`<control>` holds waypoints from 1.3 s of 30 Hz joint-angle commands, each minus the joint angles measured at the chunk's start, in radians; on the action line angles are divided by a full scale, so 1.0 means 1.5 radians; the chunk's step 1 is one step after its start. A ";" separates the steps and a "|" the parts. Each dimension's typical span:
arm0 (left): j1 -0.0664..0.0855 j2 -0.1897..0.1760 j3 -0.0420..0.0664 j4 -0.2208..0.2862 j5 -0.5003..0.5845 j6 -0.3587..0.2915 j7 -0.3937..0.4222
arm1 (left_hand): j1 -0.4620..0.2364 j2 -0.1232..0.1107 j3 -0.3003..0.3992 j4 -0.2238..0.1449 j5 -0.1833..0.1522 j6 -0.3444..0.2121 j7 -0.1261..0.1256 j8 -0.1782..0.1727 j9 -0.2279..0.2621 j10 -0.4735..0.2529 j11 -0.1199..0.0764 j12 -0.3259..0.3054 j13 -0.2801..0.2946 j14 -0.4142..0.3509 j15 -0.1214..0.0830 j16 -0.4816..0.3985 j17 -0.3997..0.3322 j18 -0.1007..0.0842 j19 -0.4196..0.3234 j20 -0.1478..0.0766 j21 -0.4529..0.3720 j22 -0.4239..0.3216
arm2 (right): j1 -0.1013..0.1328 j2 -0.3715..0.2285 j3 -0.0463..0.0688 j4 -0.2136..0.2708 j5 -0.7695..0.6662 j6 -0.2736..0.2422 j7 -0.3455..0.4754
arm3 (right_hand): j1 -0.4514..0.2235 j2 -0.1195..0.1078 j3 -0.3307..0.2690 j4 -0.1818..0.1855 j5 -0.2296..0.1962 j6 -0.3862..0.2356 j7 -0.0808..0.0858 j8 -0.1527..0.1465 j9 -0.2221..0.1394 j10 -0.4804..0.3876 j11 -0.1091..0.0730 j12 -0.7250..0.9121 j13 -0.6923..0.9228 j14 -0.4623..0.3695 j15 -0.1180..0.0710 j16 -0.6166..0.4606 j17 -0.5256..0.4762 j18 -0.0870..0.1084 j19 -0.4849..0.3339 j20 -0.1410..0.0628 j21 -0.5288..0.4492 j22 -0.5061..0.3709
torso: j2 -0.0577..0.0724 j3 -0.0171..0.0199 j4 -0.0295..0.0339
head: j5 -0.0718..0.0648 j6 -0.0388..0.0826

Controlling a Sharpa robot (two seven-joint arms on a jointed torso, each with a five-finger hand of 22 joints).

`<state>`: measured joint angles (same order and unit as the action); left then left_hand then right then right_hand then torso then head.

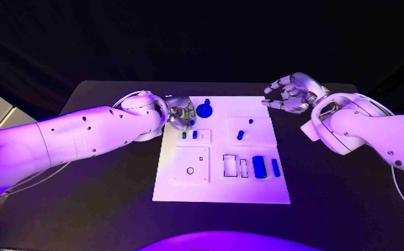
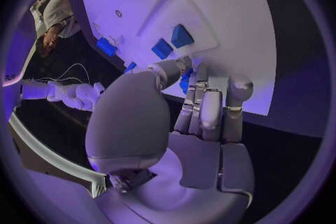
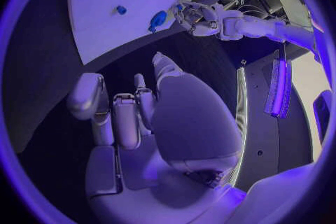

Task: Assemble the parts on the task board

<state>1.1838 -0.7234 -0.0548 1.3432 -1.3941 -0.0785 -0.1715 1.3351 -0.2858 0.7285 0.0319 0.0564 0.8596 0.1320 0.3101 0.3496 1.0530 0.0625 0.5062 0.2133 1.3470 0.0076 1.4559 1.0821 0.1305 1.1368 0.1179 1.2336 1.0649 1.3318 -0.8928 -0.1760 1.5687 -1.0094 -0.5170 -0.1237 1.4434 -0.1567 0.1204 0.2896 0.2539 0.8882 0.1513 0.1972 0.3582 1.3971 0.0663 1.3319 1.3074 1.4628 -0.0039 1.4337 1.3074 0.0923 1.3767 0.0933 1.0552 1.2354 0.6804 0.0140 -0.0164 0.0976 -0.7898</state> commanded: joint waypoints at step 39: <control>0.000 -0.121 0.031 0.055 0.662 -0.030 0.267 | 0.024 0.034 -0.017 -0.013 -0.001 -0.008 0.040 -0.024 -0.002 -0.086 0.044 -0.014 0.003 -0.249 0.033 -0.212 -0.373 0.036 -0.190 0.024 -0.188 -0.183 | -0.033 0.057 0.000 -0.058 -0.426 0.141 -0.009 | 0.042 -0.085 0.188 -0.010 -0.035 0.048 -0.010 0.011 -0.016 -0.189 0.006 -0.798 -0.715 0.032 0.002 -0.014 -0.005 0.007 0.007 -0.004 -0.028 0.007 | 0.001 -0.0014 0.0008 | -0.037 0.015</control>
<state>1.1833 -0.9004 -0.0088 1.4178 -0.6663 -0.1675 0.0786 1.3725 -0.2457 0.7043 0.0136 0.0563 0.8510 0.1913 0.2784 0.3476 0.9309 0.1306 0.4814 0.2163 0.9806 0.0593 1.1406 0.5244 0.1731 0.8592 0.1520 0.9542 0.7919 1.2853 -0.8145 -0.1760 1.4874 -1.5151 -0.3615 -0.1070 1.5081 -0.2766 0.3989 0.2757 0.2070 0.9636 0.1366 0.2182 0.3347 1.1201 0.0722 0.1377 0.2388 1.4684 -0.0057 1.4059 1.2979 0.0923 1.3812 0.0892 1.0097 1.2452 0.6821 0.0128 -0.0166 0.0469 -0.7679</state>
